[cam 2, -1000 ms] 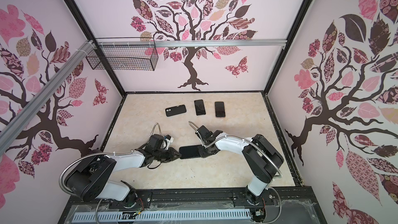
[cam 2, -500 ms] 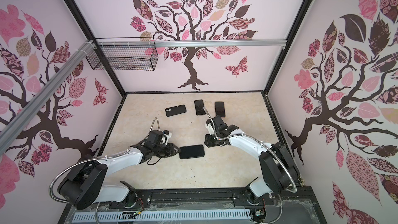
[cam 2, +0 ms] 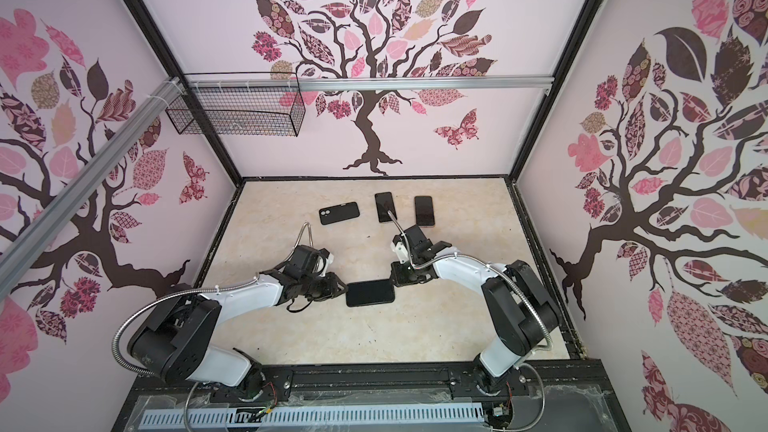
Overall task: Put the phone into the phone case
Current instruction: 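Pinch the case rim over the phone corners with both grippers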
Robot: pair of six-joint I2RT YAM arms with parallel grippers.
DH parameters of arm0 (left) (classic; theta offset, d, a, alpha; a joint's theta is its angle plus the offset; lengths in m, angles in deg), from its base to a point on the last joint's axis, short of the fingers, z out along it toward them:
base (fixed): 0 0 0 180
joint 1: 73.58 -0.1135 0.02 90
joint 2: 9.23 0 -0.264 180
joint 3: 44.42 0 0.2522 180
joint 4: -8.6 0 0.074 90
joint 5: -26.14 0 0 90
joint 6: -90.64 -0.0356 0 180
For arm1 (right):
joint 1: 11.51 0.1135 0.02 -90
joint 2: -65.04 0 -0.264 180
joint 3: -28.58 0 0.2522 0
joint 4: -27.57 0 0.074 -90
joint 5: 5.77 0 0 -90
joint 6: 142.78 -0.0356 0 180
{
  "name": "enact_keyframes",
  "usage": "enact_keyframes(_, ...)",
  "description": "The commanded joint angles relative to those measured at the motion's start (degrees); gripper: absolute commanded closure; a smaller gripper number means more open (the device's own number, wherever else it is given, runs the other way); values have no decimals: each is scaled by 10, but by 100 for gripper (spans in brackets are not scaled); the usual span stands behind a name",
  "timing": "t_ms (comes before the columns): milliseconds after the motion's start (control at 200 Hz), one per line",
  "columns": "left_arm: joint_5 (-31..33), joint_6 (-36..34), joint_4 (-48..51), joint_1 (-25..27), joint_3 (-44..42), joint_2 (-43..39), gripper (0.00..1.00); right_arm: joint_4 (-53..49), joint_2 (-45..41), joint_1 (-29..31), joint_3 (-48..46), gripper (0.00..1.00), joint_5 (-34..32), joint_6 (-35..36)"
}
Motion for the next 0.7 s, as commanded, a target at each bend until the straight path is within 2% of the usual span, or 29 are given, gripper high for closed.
enact_keyframes(0,2,-7,4,-2,30,16,72,5,20,-2,24,72,2,3)
enact_keyframes(380,5,1,9,-1,45,51,82,14,71,-2,33,74,21,1)
enact_keyframes(695,22,2,51,4,60,68,88,3,90,-2,38,76,-1,1)
